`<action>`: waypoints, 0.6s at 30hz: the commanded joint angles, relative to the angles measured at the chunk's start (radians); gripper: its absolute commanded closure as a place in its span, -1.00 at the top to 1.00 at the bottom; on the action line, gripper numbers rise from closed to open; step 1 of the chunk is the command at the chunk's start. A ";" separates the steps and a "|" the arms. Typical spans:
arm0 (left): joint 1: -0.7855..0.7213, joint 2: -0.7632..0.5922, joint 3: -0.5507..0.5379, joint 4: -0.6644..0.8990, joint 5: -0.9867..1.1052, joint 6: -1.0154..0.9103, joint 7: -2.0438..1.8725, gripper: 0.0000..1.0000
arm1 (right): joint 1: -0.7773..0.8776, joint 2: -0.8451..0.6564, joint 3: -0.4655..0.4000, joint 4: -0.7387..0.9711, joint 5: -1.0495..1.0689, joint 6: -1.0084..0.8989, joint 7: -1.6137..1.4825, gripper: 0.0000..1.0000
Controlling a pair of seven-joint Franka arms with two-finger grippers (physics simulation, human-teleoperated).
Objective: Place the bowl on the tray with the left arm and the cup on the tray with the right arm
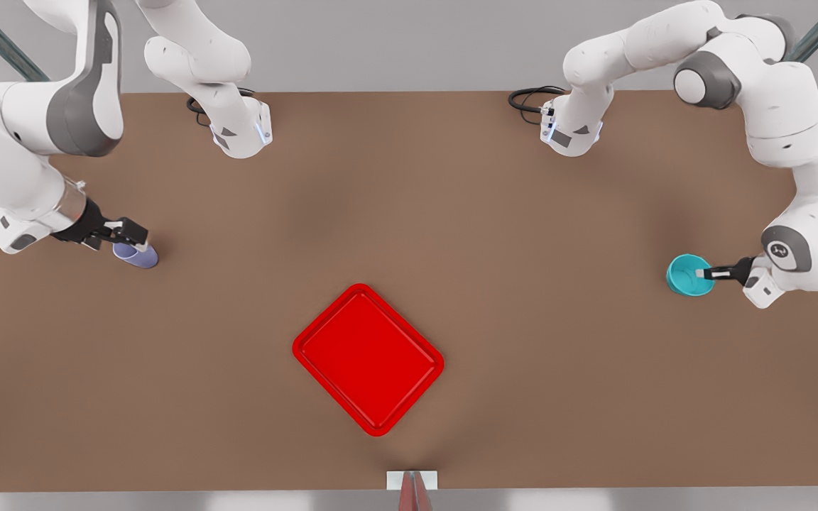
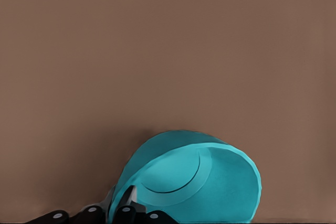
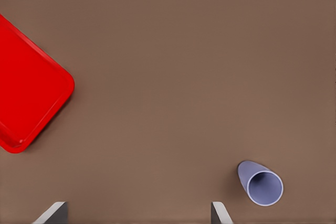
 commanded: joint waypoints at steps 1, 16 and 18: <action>-0.062 -0.034 0.000 0.002 -0.051 -0.028 -0.093 -0.57 | -0.012 0.000 0.000 0.000 0.000 0.000 0.000 1.00; -0.607 0.275 -0.406 0.488 -0.152 0.252 -1.328 -0.57 | -0.012 0.012 0.002 0.011 0.006 0.011 -0.002 1.00; -0.659 0.370 -0.405 0.617 -0.151 0.281 -1.431 -0.57 | -0.010 0.011 0.002 0.008 0.008 0.009 0.000 1.00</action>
